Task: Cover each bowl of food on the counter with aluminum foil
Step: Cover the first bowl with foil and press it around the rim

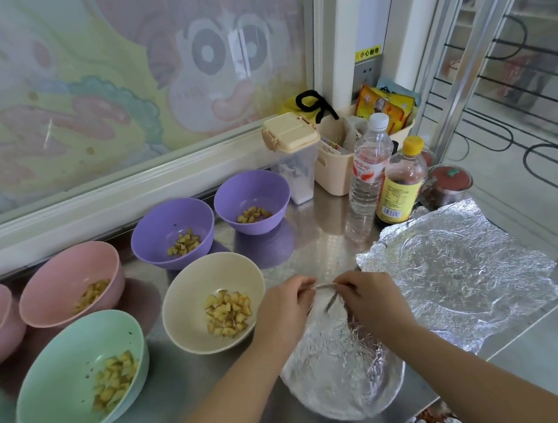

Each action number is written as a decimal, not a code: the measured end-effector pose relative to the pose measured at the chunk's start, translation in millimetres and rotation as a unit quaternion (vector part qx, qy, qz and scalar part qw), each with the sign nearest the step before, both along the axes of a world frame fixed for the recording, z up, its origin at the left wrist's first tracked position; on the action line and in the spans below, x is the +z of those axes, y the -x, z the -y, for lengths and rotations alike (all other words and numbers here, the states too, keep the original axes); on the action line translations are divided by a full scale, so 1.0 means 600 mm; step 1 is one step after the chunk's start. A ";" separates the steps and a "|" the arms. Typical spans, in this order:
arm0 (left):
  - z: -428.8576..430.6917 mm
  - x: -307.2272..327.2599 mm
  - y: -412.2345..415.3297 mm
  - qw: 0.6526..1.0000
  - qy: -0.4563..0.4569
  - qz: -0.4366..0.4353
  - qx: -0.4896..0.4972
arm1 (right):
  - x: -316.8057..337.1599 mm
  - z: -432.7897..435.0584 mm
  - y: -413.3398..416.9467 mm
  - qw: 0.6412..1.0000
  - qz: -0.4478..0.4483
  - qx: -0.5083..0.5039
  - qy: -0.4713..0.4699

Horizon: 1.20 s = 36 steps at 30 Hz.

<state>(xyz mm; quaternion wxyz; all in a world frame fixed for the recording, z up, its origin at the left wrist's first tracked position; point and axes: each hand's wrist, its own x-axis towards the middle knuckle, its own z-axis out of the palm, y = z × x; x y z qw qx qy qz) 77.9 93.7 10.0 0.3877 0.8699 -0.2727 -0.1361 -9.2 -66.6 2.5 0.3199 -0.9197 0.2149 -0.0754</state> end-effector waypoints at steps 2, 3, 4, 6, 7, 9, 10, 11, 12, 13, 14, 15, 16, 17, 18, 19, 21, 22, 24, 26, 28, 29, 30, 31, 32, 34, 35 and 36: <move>-0.011 -0.004 0.000 1.000 -0.002 0.010 0.014 | -0.001 0.010 0.015 0.999 0.000 -0.033 -0.008; -0.016 -0.006 0.003 1.000 -0.003 0.014 0.017 | -0.001 0.011 0.022 0.999 -0.009 -0.034 -0.010; -0.019 -0.008 0.007 1.000 -0.002 0.017 0.018 | 0.000 0.011 0.026 0.999 -0.018 -0.032 -0.014; -0.018 -0.009 0.014 1.000 0.003 0.022 0.021 | 0.002 0.011 0.024 0.999 -0.030 -0.022 -0.035; -0.016 -0.008 0.016 0.999 0.007 0.023 0.022 | 0.002 0.012 0.018 0.998 -0.031 -0.008 -0.045; -0.012 -0.007 0.017 0.999 0.009 0.025 0.021 | 0.003 0.010 0.003 0.998 -0.023 0.033 -0.052; -0.012 -0.006 0.016 0.999 0.008 0.024 0.021 | 0.004 0.009 -0.003 0.997 -0.017 0.049 -0.054; -0.011 -0.007 0.015 1.000 0.006 0.023 0.020 | 0.004 0.009 -0.007 0.997 -0.010 0.057 -0.057; -0.011 -0.007 0.014 1.000 0.008 0.022 0.019 | 0.004 0.009 -0.009 0.997 -0.003 0.059 -0.058; -0.010 -0.008 0.014 1.000 0.011 0.019 0.017 | 0.003 0.010 -0.010 0.996 0.000 0.060 -0.059; -0.010 -0.008 0.013 1.000 0.013 0.013 0.013 | 0.003 0.009 -0.009 0.996 0.001 0.061 -0.058; -0.009 -0.009 0.011 1.000 0.014 0.007 0.007 | 0.002 0.010 -0.009 0.996 -0.001 0.063 -0.056; -0.009 -0.009 0.010 1.000 0.011 0.000 -0.002 | 0.000 0.009 -0.009 0.996 -0.001 0.066 -0.053; -0.009 -0.010 0.008 1.000 0.007 -0.006 -0.012 | -0.001 0.009 -0.009 0.996 -0.002 0.069 -0.050; -0.009 -0.011 0.007 1.000 0.002 -0.012 -0.021 | -0.002 0.007 -0.008 0.996 -0.001 0.070 -0.049; -0.008 -0.012 0.004 0.999 -0.005 -0.015 -0.030 | -0.003 0.006 -0.008 0.996 0.003 0.069 -0.048; -0.006 -0.014 -0.002 0.998 -0.033 -0.021 -0.049 | -0.004 0.004 -0.008 0.997 0.006 0.067 -0.046; -0.004 -0.013 -0.006 0.997 -0.049 -0.027 -0.059 | -0.004 0.003 -0.008 0.997 0.006 0.065 -0.045; -0.001 -0.007 -0.012 0.993 -0.072 -0.043 -0.083 | -0.007 0.002 -0.008 0.997 0.002 0.063 -0.044; 0.002 -0.004 -0.016 0.991 -0.079 -0.049 -0.101 | -0.008 0.001 -0.007 0.997 -0.006 0.062 -0.048; 0.003 -0.004 -0.015 0.991 -0.078 -0.045 -0.102 | -0.007 0.001 -0.007 0.996 -0.012 0.059 -0.062; 0.003 -0.006 -0.013 0.991 -0.073 -0.042 -0.101 | -0.003 0.002 -0.007 0.996 -0.015 0.060 -0.070; 0.003 -0.008 -0.011 0.992 -0.066 -0.038 -0.099 | 0.002 0.003 -0.009 0.995 -0.020 0.066 -0.075; 0.002 -0.011 -0.010 0.993 -0.060 -0.033 -0.099 | 0.005 0.005 -0.013 0.994 -0.028 0.081 -0.073; 0.001 -0.011 -0.008 0.993 -0.057 -0.029 -0.098 | 0.007 0.006 -0.016 0.992 -0.038 0.102 -0.062; 0.001 -0.011 -0.006 0.994 -0.057 -0.023 -0.095 | 0.010 0.008 -0.024 0.989 -0.060 0.132 -0.043; 0.000 -0.011 -0.005 0.994 -0.054 -0.022 -0.092 | 0.009 0.009 -0.027 0.988 -0.065 0.135 -0.045; 0.000 -0.011 -0.004 0.994 -0.052 -0.022 -0.089 | 0.008 0.011 -0.029 0.987 -0.066 0.134 -0.049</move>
